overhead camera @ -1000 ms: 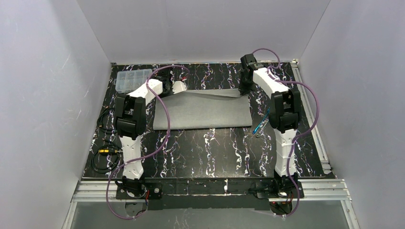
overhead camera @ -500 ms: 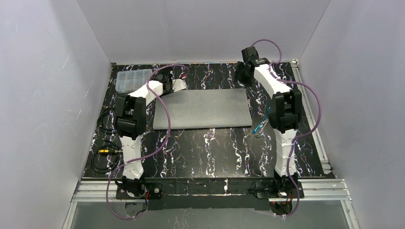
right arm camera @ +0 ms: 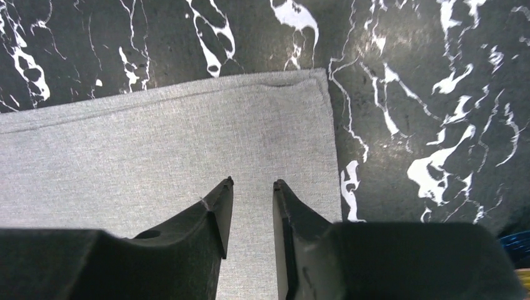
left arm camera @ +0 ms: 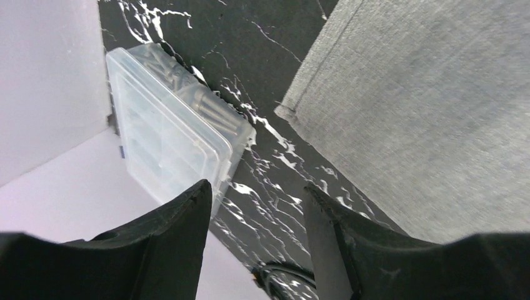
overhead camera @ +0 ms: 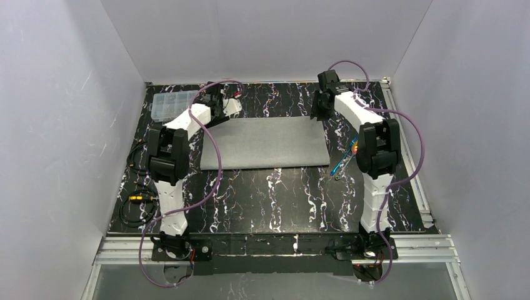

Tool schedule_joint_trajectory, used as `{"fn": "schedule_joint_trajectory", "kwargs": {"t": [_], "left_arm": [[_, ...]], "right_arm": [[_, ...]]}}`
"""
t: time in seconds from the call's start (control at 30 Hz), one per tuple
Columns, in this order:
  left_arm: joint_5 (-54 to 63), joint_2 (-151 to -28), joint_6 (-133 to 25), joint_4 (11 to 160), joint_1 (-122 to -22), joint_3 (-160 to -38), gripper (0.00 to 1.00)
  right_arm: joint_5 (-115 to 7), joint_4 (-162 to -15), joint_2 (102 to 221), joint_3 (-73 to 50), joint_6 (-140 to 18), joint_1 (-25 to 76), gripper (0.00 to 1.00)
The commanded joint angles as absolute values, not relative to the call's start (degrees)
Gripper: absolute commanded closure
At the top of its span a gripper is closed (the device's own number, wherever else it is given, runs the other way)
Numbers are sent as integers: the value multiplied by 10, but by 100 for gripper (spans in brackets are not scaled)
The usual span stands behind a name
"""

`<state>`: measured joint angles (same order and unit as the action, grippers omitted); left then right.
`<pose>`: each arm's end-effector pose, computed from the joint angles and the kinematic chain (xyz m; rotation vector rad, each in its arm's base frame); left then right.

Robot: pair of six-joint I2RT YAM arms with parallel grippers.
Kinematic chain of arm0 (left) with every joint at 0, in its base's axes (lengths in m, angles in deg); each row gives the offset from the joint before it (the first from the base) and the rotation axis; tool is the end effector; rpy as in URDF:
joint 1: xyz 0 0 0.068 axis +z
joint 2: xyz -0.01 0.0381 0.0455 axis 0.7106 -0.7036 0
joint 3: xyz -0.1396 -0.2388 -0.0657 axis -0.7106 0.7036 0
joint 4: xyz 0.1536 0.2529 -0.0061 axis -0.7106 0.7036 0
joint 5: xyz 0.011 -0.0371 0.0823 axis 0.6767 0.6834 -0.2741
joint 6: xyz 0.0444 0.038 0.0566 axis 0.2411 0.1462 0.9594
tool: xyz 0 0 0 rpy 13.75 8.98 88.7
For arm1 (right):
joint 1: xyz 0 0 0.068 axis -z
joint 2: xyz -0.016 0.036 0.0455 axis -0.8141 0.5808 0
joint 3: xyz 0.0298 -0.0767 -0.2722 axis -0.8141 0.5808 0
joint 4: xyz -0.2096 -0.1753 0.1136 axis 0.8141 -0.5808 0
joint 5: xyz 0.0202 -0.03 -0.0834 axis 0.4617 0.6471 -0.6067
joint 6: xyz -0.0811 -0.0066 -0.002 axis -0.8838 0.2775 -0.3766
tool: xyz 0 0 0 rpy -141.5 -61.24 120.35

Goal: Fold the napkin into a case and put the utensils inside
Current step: Fold and flatten the napkin at the center of the board, then smooth out the napkin at the center of the board.

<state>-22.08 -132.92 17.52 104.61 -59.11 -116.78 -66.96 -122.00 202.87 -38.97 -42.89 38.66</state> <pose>0.5159 -0.1044 0.1659 1.3622 2.0596 0.7487 0.5206 0.1411 0.1953 0.2393 2.4927 0.1832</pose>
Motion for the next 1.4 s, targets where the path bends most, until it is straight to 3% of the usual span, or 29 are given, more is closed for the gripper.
{"fn": "schedule_joint_trajectory", "kwargs": {"t": [0.0,0.13,0.3,0.57,0.93,1.37], "left_arm": [[-151,-1260,68,1189,-588,-1236,46],[57,-1226,-37,1380,-588,-1274,50],[311,-1189,-136,1464,-607,-1205,56],[507,-1239,-266,1414,-680,-1178,63],[490,-1351,-416,1254,-738,-1180,66],[426,-1396,-381,1282,-701,-1139,68]], "right_arm": [[-643,-1213,1984,-360,-428,375,66],[-581,-1185,1917,-285,-407,368,79],[-412,-1168,1882,-211,-397,364,96],[-259,-1092,1921,-136,-352,309,99],[-319,-1110,1986,-120,-363,290,99],[-333,-1095,1998,-100,-361,291,99]]}}
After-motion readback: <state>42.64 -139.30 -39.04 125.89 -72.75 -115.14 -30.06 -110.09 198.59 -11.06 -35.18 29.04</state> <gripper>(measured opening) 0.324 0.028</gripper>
